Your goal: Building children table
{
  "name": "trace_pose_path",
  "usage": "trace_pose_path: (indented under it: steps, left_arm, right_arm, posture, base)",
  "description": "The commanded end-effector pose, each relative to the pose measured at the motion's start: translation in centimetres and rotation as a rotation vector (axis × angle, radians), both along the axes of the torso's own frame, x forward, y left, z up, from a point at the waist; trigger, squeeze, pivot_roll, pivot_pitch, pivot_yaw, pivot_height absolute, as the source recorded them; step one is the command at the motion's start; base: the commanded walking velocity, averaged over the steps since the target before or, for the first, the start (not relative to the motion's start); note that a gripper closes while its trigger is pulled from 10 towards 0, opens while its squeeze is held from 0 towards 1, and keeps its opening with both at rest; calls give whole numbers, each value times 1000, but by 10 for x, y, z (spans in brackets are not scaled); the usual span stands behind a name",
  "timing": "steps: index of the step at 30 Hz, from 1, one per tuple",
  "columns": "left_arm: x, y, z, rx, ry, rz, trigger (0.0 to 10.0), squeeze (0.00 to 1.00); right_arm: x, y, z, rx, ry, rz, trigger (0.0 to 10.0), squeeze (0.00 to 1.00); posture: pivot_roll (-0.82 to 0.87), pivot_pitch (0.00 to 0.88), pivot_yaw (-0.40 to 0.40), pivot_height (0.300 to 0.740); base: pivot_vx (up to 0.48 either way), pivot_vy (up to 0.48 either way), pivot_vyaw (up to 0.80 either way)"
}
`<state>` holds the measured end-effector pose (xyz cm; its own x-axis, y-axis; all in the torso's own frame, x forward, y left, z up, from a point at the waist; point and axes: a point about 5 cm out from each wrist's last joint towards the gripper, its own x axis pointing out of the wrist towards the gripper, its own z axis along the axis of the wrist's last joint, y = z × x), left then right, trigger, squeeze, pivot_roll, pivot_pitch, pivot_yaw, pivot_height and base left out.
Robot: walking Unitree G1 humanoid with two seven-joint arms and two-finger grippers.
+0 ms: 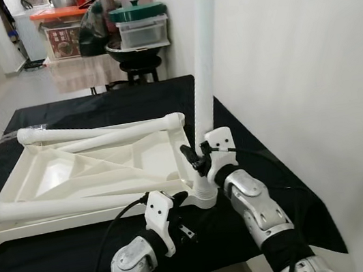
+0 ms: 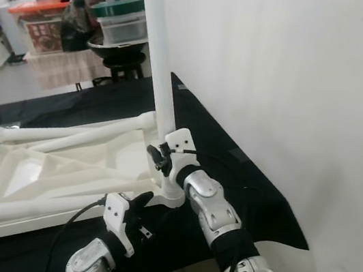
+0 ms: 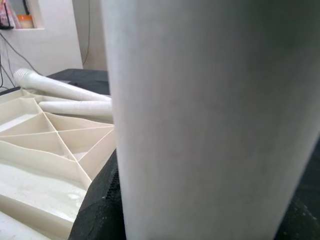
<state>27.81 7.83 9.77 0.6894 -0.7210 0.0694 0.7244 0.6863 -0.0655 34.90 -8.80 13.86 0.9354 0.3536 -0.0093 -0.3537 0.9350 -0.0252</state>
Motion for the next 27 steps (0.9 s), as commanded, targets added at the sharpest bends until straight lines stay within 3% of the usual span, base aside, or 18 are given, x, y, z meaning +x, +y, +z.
trace_pose_path:
  steps: [1,2,4,5,11,12,13,14,18,22,24,25,26,27]
  left_arm:
    - [-1,1,-1,1,12,7,10000,0]
    - [-1,1,-1,0,14,5,10000,0]
    - [-1,1,-1,-1,17,4,10000,0]
    - [-1,1,-1,-1,17,3,10000,0]
    - [0,0,0,0,19,3,10000,0]
    - [0,0,0,0,20,2,10000,0]
    - [0,0,0,0,20,2,10000,0]
    - [0,0,0,0,21,2,10000,0]
    - [1,0,0,1,21,2,10000,0]
    - [0,0,0,3,20,4,10000,0]
    - [0,0,0,4,21,4,10000,0]
    - [1,0,0,4,22,5,10000,0]
    - [1,0,0,5,22,5,10000,0]
    - [1,0,-1,6,23,5,10000,0]
  right_arm:
    - [-11,-5,-34,-69,145,-39,0,0]
    - [-13,-1,-32,-67,147,-21,10000,0]
    - [-15,1,-30,-69,149,-12,10000,0]
    - [-15,4,-26,-53,134,25,10000,1000]
    - [-6,7,-2,79,56,223,10000,1000]
    - [-1,0,6,77,32,282,10000,557]
    - [4,-6,13,71,18,332,10000,353]
    - [9,-13,19,52,4,365,10000,0]
    - [15,-26,29,12,-6,444,10000,0]
    - [13,-38,34,-63,24,675,10000,0]
    - [12,-39,34,-69,30,715,10000,0]
    - [11,-41,35,-76,37,761,4745,0]
    - [11,-42,37,-76,43,792,4078,0]
    - [14,-45,39,-58,53,810,0,0]
  posture:
    - [4,0,-65,740]
    - [4,0,-65,740]
    - [4,0,-65,740]
    - [0,0,-60,740]
    - [1,0,-57,740]
    - [3,0,-58,740]
    - [3,0,-59,740]
    - [3,0,-59,740]
    - [5,0,-60,740]
    - [23,0,-67,740]
    - [23,0,-67,740]
    - [28,0,-69,740]
    - [28,0,-69,740]
    - [33,0,-70,740]
  base:
    - [0,0,0]
    - [0,0,0]
    - [0,0,0]
    - [0,0,0]
    - [0,0,0]
    - [0,0,0]
    - [0,0,0]
    - [0,0,0]
    - [0,0,0]
    - [0,0,0]
    - [0,0,0]
    - [0,0,0]
    - [0,0,0]
    - [0,0,0]
